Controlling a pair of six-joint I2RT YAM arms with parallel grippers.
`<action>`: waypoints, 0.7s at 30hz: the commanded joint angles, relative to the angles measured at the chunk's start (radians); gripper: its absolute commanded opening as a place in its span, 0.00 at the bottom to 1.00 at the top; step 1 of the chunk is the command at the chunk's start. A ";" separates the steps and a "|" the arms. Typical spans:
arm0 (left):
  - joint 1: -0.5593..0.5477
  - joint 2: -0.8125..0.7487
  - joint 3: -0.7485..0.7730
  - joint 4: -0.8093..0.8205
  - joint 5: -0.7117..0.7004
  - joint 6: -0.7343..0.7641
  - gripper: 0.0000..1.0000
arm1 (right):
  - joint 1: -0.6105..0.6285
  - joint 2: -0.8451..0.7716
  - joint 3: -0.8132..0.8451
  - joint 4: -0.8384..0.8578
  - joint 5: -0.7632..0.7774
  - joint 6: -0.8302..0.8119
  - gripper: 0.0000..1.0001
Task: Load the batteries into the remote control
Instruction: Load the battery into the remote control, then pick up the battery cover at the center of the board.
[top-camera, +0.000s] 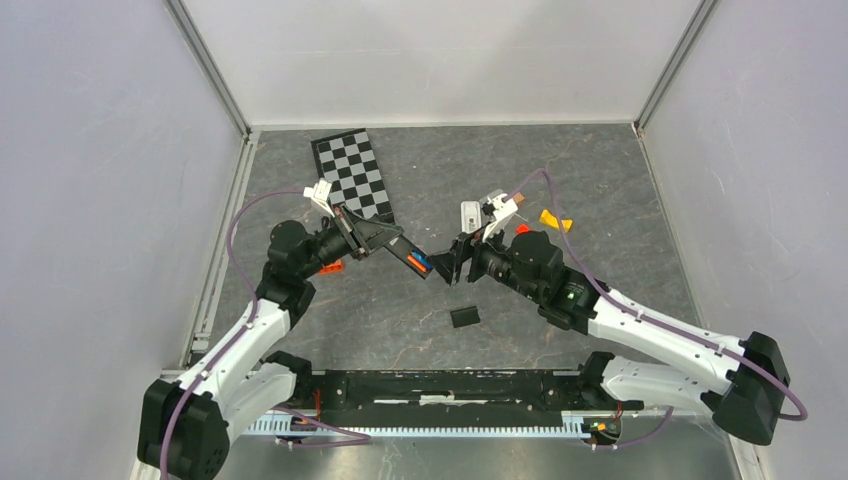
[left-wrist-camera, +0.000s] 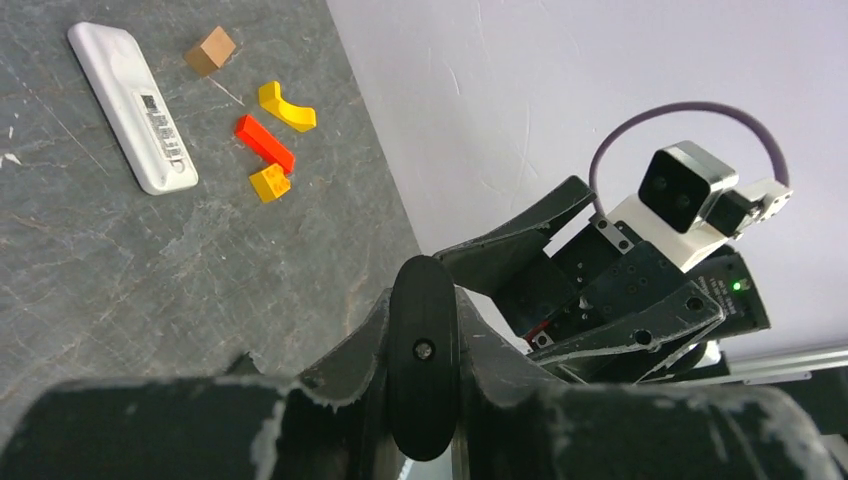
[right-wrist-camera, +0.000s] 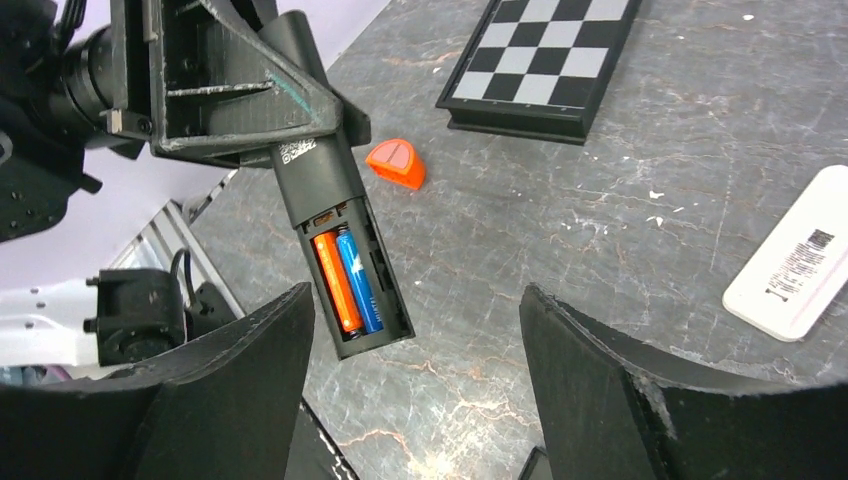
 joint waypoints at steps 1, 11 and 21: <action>-0.004 -0.037 0.048 -0.016 0.034 0.136 0.02 | -0.011 0.031 0.076 -0.047 -0.085 -0.083 0.79; -0.004 -0.201 0.054 -0.520 -0.251 0.341 0.02 | -0.049 0.074 0.066 -0.396 -0.051 -0.450 0.98; -0.003 -0.293 0.043 -0.656 -0.369 0.385 0.02 | 0.033 0.232 0.016 -0.361 0.028 -0.102 0.55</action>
